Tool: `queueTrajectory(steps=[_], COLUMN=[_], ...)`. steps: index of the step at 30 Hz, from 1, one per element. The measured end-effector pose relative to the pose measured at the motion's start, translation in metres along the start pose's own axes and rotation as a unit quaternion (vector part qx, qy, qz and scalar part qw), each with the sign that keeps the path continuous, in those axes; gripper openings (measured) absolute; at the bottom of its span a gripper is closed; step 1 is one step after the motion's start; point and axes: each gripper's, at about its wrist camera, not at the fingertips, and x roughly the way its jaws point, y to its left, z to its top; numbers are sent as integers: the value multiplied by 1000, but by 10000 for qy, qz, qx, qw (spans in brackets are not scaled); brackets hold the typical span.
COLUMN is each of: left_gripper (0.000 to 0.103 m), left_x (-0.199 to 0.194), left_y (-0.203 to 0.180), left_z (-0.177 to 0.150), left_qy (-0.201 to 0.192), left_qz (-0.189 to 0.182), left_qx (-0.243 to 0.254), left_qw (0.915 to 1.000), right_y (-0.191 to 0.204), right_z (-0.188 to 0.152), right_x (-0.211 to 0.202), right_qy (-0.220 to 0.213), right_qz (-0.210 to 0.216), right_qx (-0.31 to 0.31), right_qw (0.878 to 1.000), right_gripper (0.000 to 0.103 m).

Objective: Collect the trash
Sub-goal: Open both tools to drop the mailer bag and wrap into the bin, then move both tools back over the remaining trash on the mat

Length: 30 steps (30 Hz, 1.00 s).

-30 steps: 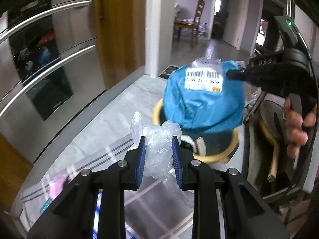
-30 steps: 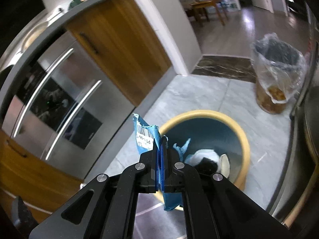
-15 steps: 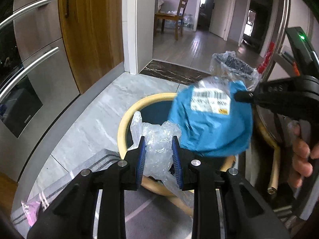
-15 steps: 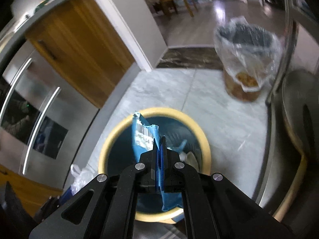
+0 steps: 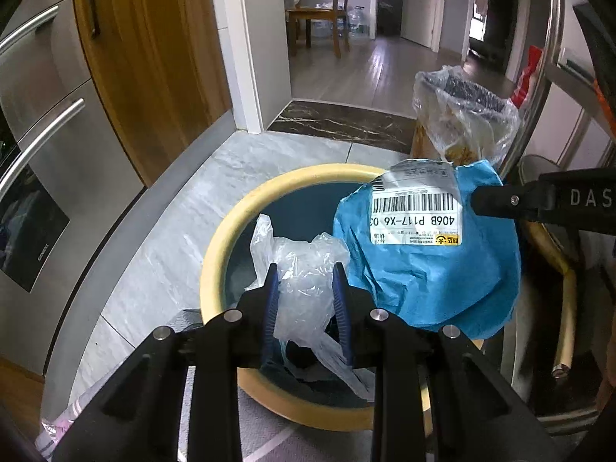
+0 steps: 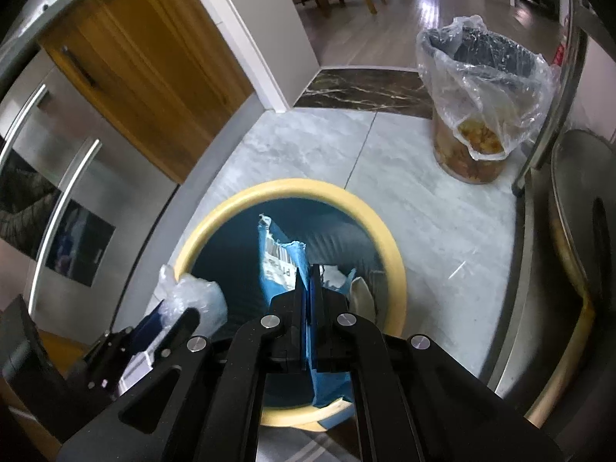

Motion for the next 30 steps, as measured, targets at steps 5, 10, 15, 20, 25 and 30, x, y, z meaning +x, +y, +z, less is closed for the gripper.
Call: queueTrajectory(steps=[5,10,15,20,25,30], left_gripper=[27,35,57,72,95,96], left_x=[1,-4,-7,-15,-23,-31], left_y=[-5,-3,2,7,14,22], left_z=[-2,-1,-1,-2,-7,-11], left_qy=[-58,-140,-192,-313,-435,-403], left_qz=[128,180,290,344,560,654], left_qx=[185,151,78,4,-149,-222], left_qw=[9997,9996,9994,9989,9974,9968], right_y=[3,1,1,1,-3,-2], right_z=[1,1,1,1,3,1], right_x=[-1,0,-1,-4,-15,-21], right_qy=[-31,-6,-29,-83,-316,-358], right_qz=[-31,-35,-48,10,35,-56], right_qx=[-68,-1,45,131,313,383], right_qw=[10000,10000,10000,9999,9990,9986], right_gripper=[3,3,27,54,89,93])
